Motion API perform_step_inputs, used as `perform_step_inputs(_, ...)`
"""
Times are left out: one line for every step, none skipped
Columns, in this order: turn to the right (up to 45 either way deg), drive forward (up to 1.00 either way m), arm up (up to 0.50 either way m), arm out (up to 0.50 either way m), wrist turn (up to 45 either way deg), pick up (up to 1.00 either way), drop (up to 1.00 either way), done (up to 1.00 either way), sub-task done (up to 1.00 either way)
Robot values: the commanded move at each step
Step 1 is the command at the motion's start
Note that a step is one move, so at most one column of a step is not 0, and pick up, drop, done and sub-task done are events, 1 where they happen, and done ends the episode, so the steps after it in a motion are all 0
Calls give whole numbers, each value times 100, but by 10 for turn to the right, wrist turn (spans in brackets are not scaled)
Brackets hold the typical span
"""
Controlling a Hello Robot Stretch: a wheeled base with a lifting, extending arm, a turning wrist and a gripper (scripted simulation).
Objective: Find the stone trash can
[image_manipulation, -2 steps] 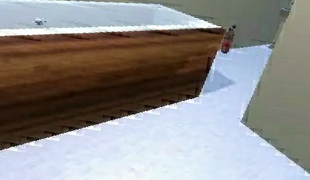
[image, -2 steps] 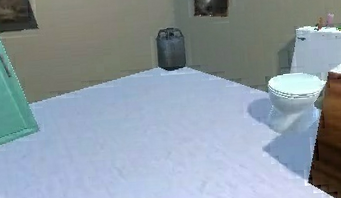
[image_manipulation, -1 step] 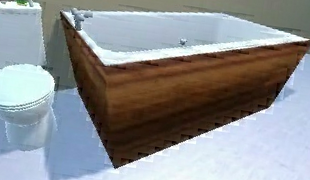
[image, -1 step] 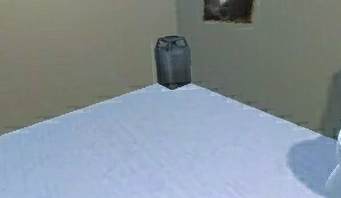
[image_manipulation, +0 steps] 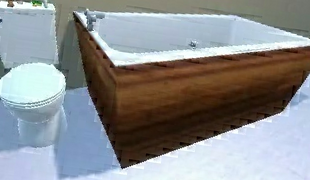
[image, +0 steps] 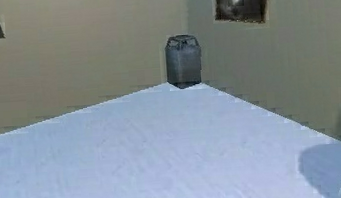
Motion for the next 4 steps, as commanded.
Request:
perform_step_inputs(0, 100, 0, 0, 0, 0, 0, 0, 0)
perform_step_inputs(0, 100, 0, 0, 0, 0, 0, 0, 0)
perform_step_inputs(0, 30, 0, 0, 0, 0, 0, 0, 0)
perform_step_inputs(120, 0, 0, 0, 0, 0, 0, 0, 0)
